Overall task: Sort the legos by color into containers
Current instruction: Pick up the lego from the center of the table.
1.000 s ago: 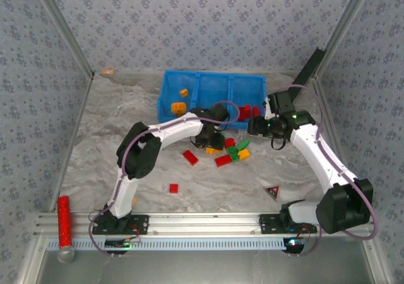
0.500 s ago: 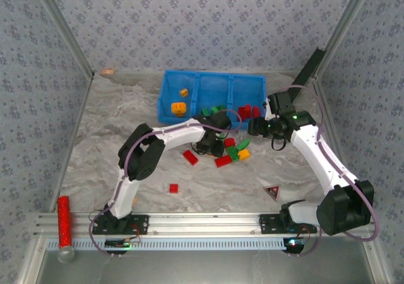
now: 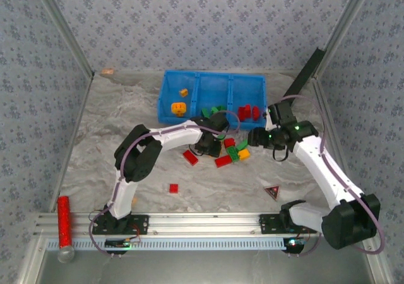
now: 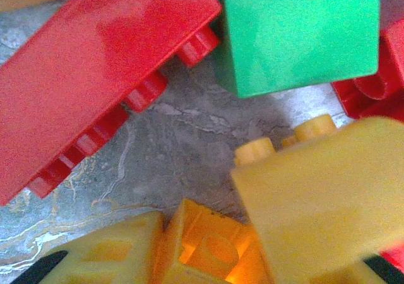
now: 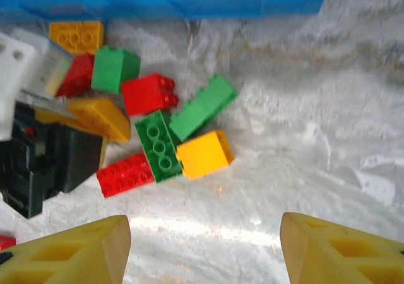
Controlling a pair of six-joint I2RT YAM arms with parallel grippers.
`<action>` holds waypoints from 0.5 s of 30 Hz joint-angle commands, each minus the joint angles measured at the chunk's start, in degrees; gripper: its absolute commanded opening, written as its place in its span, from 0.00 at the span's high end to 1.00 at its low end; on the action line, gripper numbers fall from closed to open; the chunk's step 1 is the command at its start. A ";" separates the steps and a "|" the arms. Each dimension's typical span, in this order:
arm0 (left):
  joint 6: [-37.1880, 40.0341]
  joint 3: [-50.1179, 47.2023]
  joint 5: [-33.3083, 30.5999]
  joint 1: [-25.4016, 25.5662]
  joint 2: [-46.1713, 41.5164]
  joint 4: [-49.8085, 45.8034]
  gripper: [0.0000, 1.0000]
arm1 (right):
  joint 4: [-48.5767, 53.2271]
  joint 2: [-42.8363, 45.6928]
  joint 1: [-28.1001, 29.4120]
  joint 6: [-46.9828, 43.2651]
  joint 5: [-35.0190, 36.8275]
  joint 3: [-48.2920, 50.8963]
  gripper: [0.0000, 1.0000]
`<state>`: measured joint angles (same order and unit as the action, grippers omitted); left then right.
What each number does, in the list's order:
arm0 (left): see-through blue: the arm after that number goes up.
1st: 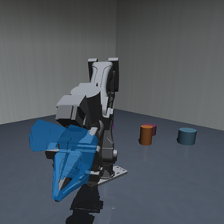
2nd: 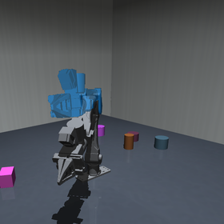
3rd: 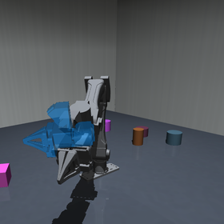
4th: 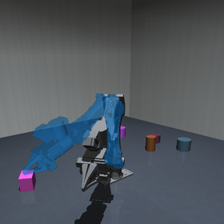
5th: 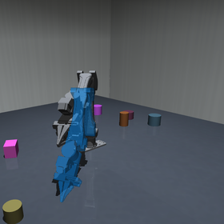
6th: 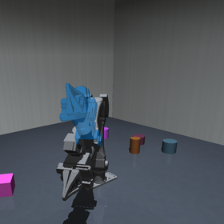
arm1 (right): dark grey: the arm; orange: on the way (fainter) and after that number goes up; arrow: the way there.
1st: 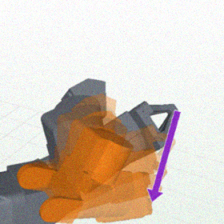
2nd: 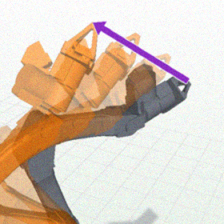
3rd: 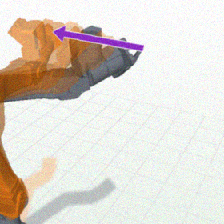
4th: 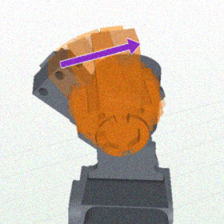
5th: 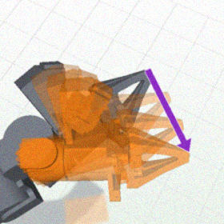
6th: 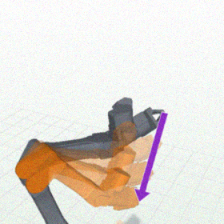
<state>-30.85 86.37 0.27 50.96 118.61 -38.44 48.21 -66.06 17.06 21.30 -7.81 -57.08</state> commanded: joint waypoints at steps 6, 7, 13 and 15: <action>2.02 -5.16 1.83 -0.49 -4.52 -0.85 0.73 | 1.86 4.45 2.98 7.03 0.53 5.41 0.34; 2.11 -5.64 1.97 -0.52 -4.81 -0.84 0.73 | 1.99 4.53 3.38 7.28 0.83 5.33 0.34; 2.73 -9.49 2.10 -1.03 -8.42 0.41 0.75 | 3.19 4.32 5.98 8.47 2.40 3.75 0.34; 2.64 -10.95 2.13 -1.43 -9.78 0.98 0.76 | 3.08 3.89 6.87 9.10 2.39 3.69 0.33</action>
<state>-29.12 77.14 1.85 50.24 112.36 -36.88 49.43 -62.39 22.85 28.42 -6.68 -51.90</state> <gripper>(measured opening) 0.367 0.665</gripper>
